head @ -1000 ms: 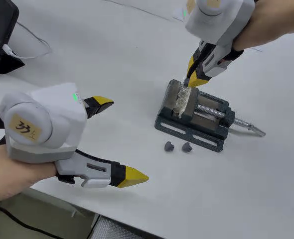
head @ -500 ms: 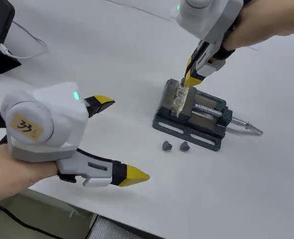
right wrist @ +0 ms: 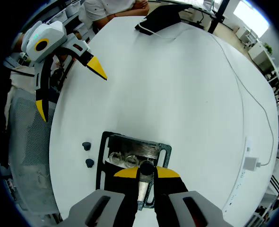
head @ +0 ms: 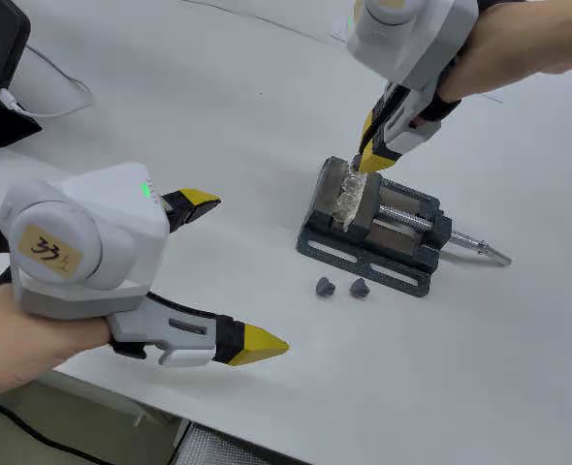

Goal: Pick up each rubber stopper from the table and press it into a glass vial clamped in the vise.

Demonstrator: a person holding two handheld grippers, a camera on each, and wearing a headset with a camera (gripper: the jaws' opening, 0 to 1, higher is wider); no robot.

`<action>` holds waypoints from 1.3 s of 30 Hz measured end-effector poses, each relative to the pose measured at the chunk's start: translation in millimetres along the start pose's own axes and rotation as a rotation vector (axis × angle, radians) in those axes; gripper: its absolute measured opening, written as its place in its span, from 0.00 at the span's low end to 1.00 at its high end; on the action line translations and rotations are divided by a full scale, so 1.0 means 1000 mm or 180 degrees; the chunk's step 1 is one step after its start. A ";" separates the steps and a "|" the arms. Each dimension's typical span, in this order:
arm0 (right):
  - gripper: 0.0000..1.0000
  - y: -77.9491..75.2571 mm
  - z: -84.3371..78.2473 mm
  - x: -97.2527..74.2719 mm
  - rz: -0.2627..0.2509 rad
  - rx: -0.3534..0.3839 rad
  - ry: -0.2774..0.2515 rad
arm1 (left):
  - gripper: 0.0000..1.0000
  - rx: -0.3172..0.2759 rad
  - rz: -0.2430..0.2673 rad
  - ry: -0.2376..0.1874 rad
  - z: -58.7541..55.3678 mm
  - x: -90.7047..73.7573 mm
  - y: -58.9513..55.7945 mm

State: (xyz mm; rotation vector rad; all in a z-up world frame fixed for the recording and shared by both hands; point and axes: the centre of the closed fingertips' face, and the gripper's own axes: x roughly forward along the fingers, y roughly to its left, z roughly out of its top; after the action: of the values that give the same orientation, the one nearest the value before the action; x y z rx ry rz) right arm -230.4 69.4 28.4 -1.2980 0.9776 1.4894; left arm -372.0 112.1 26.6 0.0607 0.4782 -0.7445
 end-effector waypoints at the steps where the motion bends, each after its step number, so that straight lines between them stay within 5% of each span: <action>1: 0.07 0.000 0.000 0.000 0.0001 -0.0018 0.0001 | 0.96 0.0002 0.0000 -0.0001 0.000 0.000 0.000; 8: 0.09 0.001 0.000 0.000 0.0012 -0.0117 -0.0015 | 0.96 0.0009 -0.0008 0.0000 0.001 0.000 0.000; 11: 0.18 -0.001 -0.003 0.000 -0.0012 -0.0132 0.0012 | 0.96 0.0004 -0.0008 -0.0003 0.001 0.000 0.000; 22: 0.11 0.005 0.000 -0.018 0.0090 0.0022 -0.0151 | 0.96 0.0009 -0.0002 -0.0012 0.004 -0.002 0.003; 39: 0.02 0.000 0.001 -0.009 0.0173 0.0146 -0.0227 | 0.95 0.0011 0.0000 0.0016 0.003 -0.002 0.005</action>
State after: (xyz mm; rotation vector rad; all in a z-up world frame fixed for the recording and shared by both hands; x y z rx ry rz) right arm -230.7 69.3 37.5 -1.1863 1.0020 1.5353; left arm -369.0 116.5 29.2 0.0658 0.4817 -0.7454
